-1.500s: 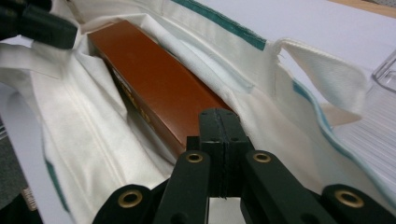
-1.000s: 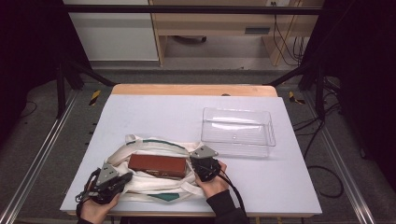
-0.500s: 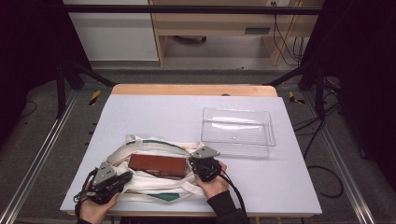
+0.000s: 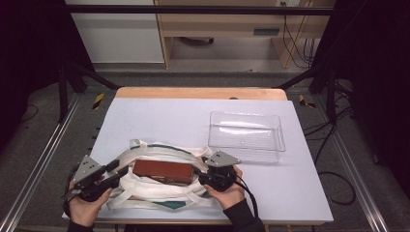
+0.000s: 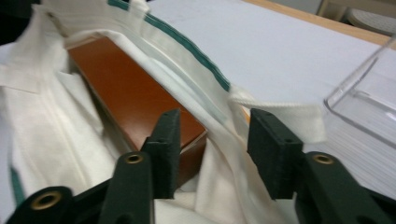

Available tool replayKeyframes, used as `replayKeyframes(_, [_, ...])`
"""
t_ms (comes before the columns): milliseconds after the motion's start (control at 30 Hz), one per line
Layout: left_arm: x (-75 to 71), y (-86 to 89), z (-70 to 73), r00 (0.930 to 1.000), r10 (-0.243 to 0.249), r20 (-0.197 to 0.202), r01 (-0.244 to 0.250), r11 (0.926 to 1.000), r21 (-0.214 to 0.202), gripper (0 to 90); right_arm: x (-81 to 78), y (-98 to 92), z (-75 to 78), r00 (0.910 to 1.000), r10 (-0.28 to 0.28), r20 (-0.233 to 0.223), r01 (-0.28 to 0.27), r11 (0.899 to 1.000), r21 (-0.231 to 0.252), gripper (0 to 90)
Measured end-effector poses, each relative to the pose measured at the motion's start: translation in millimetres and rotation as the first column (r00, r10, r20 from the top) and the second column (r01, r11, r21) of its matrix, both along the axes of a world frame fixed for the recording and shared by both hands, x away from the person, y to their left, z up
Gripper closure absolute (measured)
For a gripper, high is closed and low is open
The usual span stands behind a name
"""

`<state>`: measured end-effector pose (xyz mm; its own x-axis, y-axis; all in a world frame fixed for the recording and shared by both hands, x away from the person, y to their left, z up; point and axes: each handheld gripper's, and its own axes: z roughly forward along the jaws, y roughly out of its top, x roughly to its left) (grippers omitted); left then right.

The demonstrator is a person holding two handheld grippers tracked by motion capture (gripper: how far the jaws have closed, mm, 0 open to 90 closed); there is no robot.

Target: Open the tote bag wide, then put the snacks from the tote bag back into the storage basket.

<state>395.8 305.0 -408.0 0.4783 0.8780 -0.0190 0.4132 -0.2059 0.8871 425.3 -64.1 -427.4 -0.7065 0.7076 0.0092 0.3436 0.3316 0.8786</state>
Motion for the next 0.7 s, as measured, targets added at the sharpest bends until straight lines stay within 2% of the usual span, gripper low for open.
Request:
replayKeyframes(100, [8.5,4.5,6.8,0.9997,0.025,-0.007,-0.025,0.9997,0.000,47.2,-2.1,1.3,7.2,0.9996,0.026,0.005,-0.026,1.000,0.009,45.5])
replayKeyframes(200, [17.2,9.0,11.4,0.9988,0.048,-0.007,-0.048,0.9988,-0.001,43.3,-2.3,5.5,11.8,0.9990,0.043,0.009,-0.043,0.999,-0.004,39.8])
replayKeyframes(300, [24.0,12.8,11.3,0.9979,0.065,-0.006,-0.065,0.9977,0.020,40.6,-1.5,11.1,13.7,0.9980,0.062,0.014,-0.062,0.998,-0.013,35.8])
replayKeyframes(433, [33.7,20.3,4.5,0.9968,0.075,-0.026,-0.075,0.9969,0.024,39.7,2.0,20.4,11.6,0.9960,0.089,-0.001,-0.089,0.996,-0.017,33.9])
replayKeyframes(567, [39.1,26.2,-6.2,0.9966,0.066,-0.049,-0.064,0.9974,0.033,39.7,5.4,32.0,5.6,0.9943,0.105,-0.019,-0.106,0.993,-0.047,32.5])
replayKeyframes(700, [42.1,29.5,-15.4,0.9949,0.066,-0.076,-0.063,0.9972,0.041,43.4,9.3,41.8,0.7,0.9900,0.137,-0.034,-0.139,0.989,-0.058,31.4])
